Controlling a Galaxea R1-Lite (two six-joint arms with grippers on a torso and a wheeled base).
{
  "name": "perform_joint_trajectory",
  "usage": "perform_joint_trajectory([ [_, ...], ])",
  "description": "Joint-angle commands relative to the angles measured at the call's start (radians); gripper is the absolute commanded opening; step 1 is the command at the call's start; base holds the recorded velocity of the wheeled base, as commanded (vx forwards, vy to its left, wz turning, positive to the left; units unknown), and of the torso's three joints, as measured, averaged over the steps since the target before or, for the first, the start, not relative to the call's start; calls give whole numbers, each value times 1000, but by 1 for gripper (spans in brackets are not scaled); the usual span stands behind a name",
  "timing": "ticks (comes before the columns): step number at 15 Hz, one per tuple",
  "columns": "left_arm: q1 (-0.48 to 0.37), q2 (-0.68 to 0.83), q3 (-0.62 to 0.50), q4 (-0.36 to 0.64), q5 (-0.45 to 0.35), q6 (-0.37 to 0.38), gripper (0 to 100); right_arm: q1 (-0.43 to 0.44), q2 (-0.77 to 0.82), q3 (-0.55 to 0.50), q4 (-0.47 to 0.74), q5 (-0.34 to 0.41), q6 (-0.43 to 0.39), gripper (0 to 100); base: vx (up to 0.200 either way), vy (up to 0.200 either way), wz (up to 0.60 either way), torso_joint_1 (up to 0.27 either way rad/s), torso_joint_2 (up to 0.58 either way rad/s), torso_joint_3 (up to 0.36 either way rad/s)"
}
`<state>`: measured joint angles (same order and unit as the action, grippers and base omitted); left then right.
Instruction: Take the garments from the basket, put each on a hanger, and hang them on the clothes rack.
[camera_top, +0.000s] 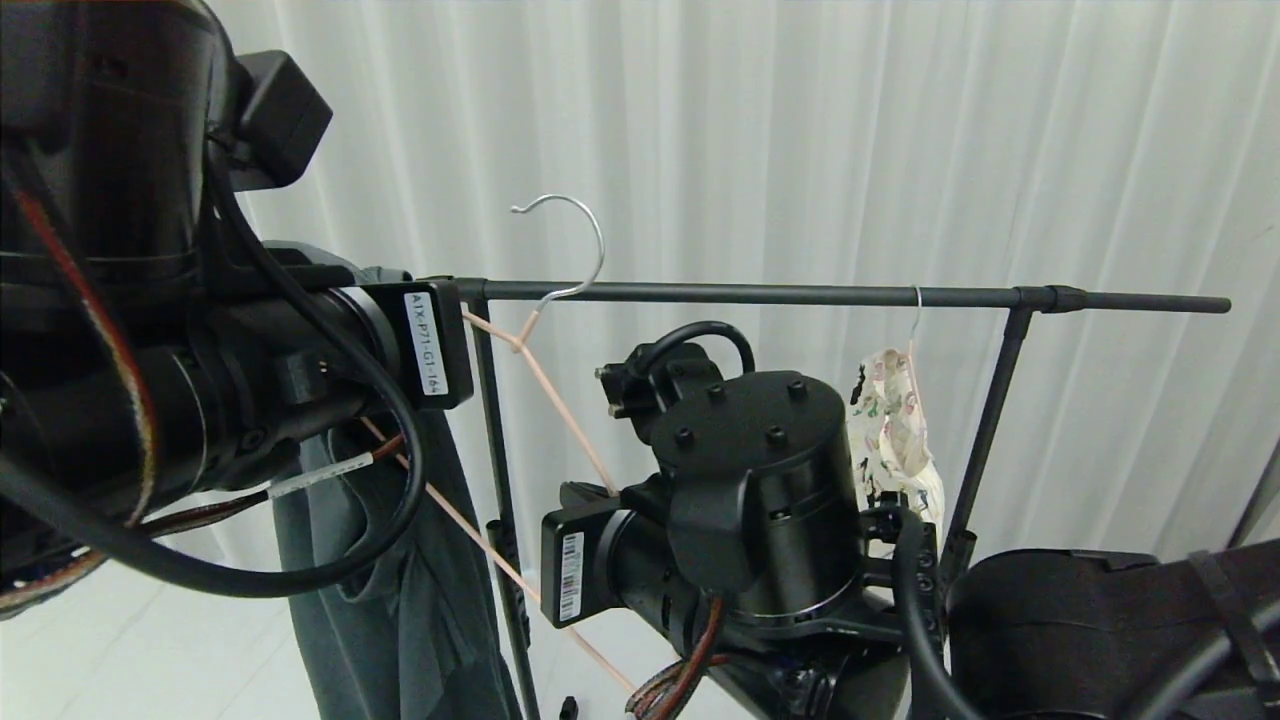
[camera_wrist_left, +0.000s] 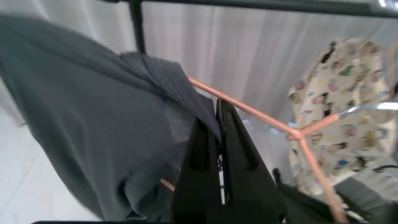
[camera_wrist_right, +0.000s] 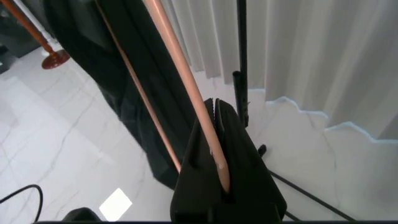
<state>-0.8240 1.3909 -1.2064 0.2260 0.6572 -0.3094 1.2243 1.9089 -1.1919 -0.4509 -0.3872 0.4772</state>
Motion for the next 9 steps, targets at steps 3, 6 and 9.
perform_joint_trajectory([
  [3, -10, -12, -12, 12, 1, -1, 0, 1, 2, 9, 3, -5, 1, 0, 0, 0, 0, 0, 0, 0],
  [6, 45, -10, -13, 13, -1, 4, 0, -3, -41, 54, 3, -21, 1, 0, 0, 0, 0, 0, 0, 0],
  [9, 186, -7, -27, 13, -30, 29, 0, -15, -180, 213, 8, -33, -2, 0, 0, 0, 0, 0, 0, 0],
])
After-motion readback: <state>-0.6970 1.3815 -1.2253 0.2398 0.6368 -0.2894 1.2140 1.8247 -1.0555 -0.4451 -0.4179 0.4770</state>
